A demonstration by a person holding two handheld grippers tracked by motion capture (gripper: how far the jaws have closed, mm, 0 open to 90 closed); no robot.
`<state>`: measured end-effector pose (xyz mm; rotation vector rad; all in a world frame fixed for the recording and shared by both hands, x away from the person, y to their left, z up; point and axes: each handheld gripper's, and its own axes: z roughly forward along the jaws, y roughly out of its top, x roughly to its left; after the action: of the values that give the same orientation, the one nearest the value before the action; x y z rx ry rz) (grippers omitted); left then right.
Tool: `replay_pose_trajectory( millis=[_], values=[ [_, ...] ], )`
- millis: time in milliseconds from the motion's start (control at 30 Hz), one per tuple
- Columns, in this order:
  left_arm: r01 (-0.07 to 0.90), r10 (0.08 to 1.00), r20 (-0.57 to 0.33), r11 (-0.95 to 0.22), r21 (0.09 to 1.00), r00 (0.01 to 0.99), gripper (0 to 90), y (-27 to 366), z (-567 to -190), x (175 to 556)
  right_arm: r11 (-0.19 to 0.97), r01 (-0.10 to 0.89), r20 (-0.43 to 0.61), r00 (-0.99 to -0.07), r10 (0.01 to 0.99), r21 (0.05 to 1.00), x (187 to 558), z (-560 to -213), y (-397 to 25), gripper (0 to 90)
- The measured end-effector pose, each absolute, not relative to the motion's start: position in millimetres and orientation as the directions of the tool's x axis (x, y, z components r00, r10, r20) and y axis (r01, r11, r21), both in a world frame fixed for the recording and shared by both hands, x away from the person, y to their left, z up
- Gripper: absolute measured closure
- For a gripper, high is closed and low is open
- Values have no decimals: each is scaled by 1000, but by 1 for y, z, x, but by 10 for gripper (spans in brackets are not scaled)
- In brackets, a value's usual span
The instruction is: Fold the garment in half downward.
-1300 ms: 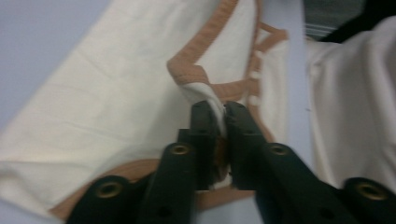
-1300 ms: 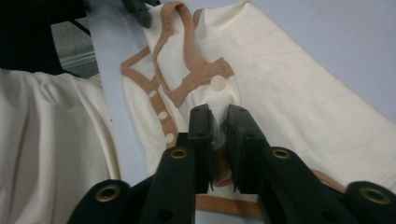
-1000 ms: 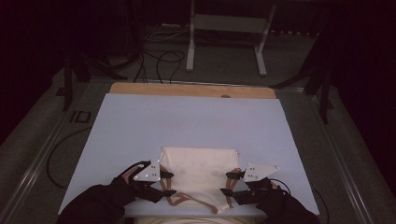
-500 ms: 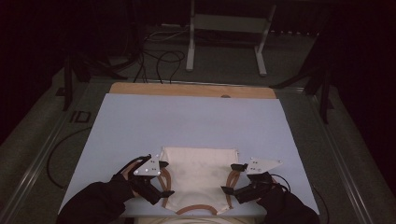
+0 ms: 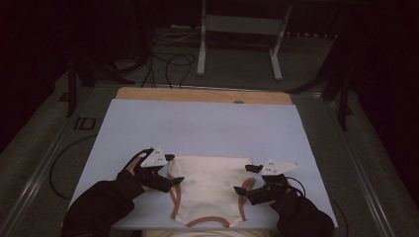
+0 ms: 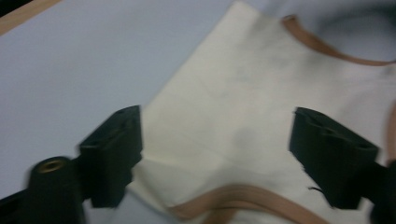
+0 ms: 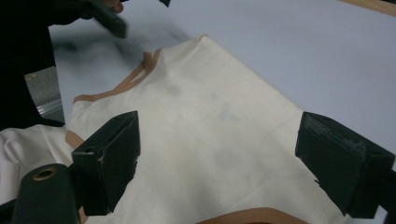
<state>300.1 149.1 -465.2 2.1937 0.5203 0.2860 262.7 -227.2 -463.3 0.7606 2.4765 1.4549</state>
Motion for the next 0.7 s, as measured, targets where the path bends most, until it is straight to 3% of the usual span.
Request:
replay_pose_trajectory(
  millis=[100, 433, 700],
  values=[
    [297, 501, 28, -557, 776, 865, 272, 150, -468, 311, 392, 346, 103, -846, 523, 852, 265, -465, -229, 136],
    [367, 558, 0, -544, 754, 830, 370, 150, -483, 341, 392, 377, 97, -812, 575, 839, 291, -472, -235, 141],
    [424, 593, -36, -532, 733, 805, 421, 157, -496, 359, 412, 441, 94, -766, 636, 797, 336, -488, -240, 330]
  ],
)
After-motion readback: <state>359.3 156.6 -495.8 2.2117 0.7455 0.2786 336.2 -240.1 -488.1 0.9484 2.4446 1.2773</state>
